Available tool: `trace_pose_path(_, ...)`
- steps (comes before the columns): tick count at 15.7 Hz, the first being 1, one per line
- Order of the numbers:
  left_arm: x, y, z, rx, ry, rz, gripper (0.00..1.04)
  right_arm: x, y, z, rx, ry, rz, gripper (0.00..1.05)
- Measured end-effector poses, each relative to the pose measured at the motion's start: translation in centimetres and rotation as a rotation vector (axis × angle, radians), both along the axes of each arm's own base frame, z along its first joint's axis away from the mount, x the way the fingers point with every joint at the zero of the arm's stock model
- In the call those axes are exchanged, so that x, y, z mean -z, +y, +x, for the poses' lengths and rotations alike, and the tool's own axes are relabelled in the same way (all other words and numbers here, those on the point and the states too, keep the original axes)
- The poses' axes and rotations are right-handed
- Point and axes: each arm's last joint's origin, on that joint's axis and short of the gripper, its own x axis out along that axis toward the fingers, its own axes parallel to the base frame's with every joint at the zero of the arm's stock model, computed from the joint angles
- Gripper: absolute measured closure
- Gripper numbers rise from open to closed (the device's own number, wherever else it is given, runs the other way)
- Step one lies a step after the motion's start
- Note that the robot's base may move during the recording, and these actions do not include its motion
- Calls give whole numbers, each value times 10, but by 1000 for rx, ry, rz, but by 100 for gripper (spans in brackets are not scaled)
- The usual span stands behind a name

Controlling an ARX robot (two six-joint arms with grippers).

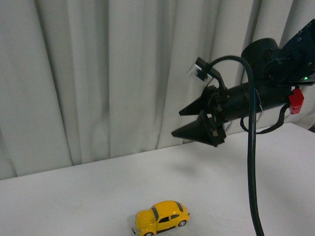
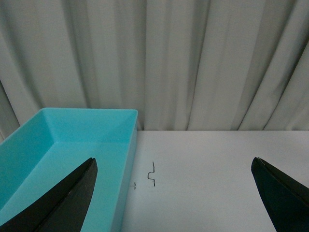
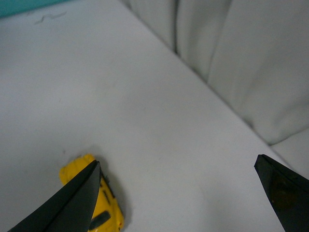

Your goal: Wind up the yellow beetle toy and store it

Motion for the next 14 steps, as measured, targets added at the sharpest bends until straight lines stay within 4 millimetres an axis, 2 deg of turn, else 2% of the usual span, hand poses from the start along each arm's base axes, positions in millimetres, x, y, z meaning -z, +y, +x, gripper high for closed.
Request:
trace_pose_path(3,0,0,0,0,0,0,7,27,8,-1,-197,107,-146,7)
trace_pose_path(7,0,0,0,0,0,0,7,48,34,7,-458,87,-269,7)
trace_pose_path(10,0,0,0,0,0,0,7,59,50,15,-558,95,-315,7)
trace_pose_path(12,0,0,0,0,0,0,7,73,63,19,-551,104,-405,7)
trace_pose_path(14,0,0,0,0,0,0,7,82,68,14,-533,141,-402,7)
